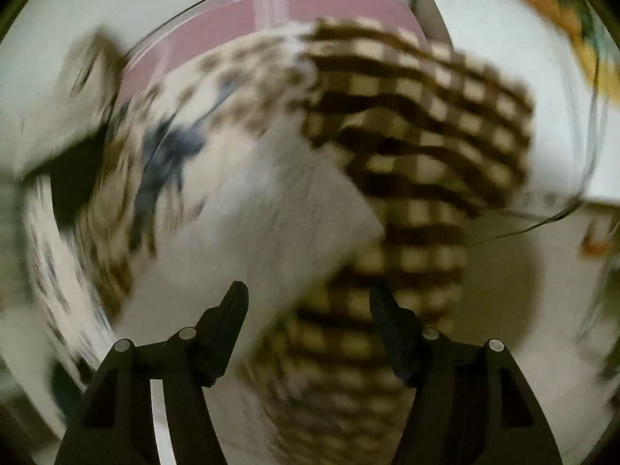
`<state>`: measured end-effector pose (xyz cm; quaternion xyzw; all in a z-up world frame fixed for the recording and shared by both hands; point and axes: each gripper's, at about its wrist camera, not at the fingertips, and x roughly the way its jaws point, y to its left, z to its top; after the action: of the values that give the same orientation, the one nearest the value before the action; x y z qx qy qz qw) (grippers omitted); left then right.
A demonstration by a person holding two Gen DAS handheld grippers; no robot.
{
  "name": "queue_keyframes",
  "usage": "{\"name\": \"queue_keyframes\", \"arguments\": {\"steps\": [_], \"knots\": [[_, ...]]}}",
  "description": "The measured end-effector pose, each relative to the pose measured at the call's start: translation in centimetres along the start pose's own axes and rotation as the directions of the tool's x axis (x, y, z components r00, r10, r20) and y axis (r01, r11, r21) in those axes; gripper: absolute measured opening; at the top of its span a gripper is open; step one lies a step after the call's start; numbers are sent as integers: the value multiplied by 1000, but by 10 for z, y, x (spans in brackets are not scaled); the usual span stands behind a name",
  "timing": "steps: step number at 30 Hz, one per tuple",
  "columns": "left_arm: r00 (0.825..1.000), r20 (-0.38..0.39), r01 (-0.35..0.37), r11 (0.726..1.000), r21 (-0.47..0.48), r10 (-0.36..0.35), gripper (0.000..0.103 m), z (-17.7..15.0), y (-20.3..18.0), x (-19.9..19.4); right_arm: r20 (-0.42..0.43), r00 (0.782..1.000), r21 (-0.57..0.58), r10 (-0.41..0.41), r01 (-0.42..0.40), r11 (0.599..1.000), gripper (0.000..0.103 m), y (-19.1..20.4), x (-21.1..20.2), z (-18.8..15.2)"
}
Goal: Fold small clothes
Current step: 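Grasp the sweater's sleeve cuff with the right gripper and lift it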
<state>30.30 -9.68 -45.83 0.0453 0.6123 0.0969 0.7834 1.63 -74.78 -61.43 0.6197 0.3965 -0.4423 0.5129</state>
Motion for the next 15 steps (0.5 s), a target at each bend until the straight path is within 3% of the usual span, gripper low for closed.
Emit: {"name": "queue_keyframes", "arguments": {"steps": [3,5,6,7,12,15], "knots": [[999,-54,-10,1000,-13,9,103,5,-13,53,64,996,98,63,-69,993,63,-10,24,8],[997,-77,-17,1000,-20,16,103,8,-17,74,144,989,79,45,-57,995,41,-4,22,5],[997,-82,-12,999,-30,10,103,9,-15,83,184,983,44,15,-24,999,18,3,19,1],[997,-80,-8,999,-36,5,103,12,-15,88,220,975,18,-16,13,1000,13,11,13,-3],[999,-42,27,999,-48,-29,103,23,2,101,382,924,-72,-3,33,997,11,54,-40,-21],[999,-36,36,998,-60,-38,103,28,26,103,404,914,-160,37,31,987,11,100,-70,-33]]}}
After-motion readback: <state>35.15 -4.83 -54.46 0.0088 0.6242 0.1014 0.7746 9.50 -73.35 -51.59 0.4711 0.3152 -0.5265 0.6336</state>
